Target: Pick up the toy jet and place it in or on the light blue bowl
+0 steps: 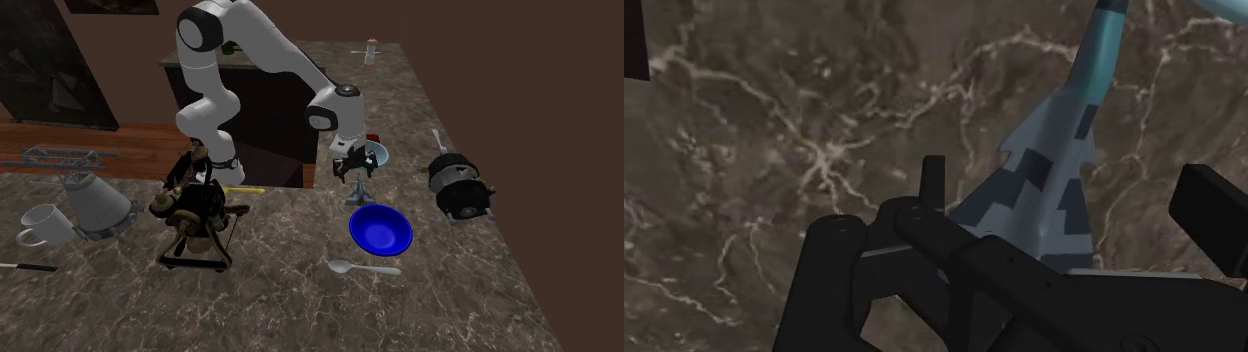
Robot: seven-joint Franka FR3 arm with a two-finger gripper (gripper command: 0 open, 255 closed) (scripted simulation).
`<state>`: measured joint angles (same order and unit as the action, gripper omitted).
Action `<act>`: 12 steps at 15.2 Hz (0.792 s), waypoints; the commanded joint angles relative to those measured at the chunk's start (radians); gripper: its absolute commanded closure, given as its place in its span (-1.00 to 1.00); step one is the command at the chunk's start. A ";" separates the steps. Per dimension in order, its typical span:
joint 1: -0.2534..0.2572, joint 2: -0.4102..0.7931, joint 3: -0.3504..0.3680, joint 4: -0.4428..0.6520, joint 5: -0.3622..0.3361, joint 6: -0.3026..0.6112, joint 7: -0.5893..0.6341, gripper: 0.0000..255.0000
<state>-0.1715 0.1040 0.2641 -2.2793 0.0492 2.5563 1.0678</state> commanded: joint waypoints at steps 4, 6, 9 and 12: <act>0.008 0.070 -0.006 0.007 -0.028 0.062 0.026 -1.00; 0.009 0.077 -0.007 0.007 -0.031 0.069 0.028 -1.00; 0.009 0.077 -0.007 0.007 -0.031 0.069 0.028 -1.00; 0.009 0.077 -0.007 0.007 -0.031 0.069 0.028 -1.00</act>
<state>-0.1620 0.1807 0.2572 -2.2719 0.0181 2.6252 1.0954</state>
